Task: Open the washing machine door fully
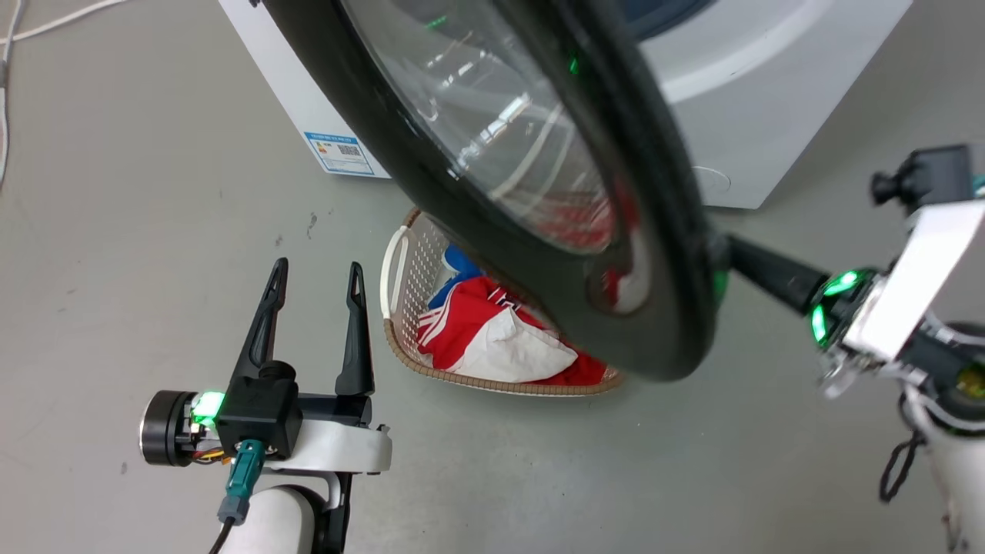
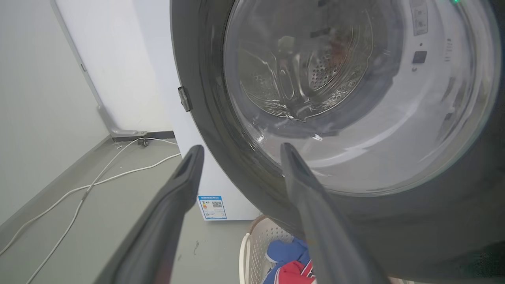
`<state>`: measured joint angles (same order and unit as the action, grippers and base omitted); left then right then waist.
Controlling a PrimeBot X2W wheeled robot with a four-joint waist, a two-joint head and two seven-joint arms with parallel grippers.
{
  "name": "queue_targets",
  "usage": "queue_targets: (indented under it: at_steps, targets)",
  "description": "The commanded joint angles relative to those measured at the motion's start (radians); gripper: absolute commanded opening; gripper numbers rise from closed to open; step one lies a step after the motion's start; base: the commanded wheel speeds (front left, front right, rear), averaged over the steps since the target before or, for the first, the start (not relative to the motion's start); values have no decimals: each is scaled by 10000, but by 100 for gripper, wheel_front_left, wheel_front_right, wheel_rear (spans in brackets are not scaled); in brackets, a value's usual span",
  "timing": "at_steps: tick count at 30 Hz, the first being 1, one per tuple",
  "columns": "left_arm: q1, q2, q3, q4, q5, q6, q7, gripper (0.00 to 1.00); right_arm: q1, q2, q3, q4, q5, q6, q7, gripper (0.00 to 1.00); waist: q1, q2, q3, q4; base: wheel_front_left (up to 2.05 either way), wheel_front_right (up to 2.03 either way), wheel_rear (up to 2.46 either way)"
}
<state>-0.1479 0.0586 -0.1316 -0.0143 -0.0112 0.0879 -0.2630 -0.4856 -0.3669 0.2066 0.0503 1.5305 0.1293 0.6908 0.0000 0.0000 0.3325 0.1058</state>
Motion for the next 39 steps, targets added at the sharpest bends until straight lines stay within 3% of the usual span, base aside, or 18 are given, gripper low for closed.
queue_targets:
  at_steps: [1, 10, 23, 28, 34, 35, 36, 37, 39]
  targets:
    - [62, 34, 5, 15, 45, -19, -28, 100, 346, 179, 151, -221, 80, 25, 43, 0, 0, 0, -90, 6, 0, 0, 0]
    - [315, 22, 15, 132, 60, 20, -28, 100, 1896, 884, 1058, -1187, 202, 25, -26, 0, 0, 0, -549, 76, 0, 0, 0]
    - [669, 44, 81, 291, 54, 53, -28, 100, 2869, 1855, 2184, -918, 192, 25, -270, 0, 0, 0, -1121, 126, 0, 0, 0]
    - [927, 65, 163, 339, 51, 91, -28, 100, 3229, 1934, 2187, -954, 179, 25, -533, 0, 0, 0, -1461, -3, 0, 0, 0]
    - [1250, 115, 220, 428, 42, 95, -28, 100, 3710, 1889, 1463, -1349, -70, 25, -1721, 0, 0, 0, -1972, -198, 0, 0, 0]
    - [1303, 124, 227, 443, 44, 90, -28, 100, 3809, 1904, 1305, -1445, -127, 25, -2018, 15, 0, 0, -2060, -227, 0, 0, 0]
    - [1355, 133, 239, 458, 47, 93, -28, 100, 3907, 1928, 1072, -1557, -242, 25, -2413, 49, 0, 0, -2160, -257, 0, 0, 0]
    - [1412, 138, 244, 470, 44, 95, -28, 100, 4008, 1930, 869, -1623, -406, 25, -2824, 100, 0, 0, -2247, -283, 0, 0, 0]
    - [1557, 157, 277, 492, 32, 105, -28, 100, 4225, 1795, 344, -1857, -1272, 25, -4315, 100, 0, 0, -2491, -366, 0, 0, 0]
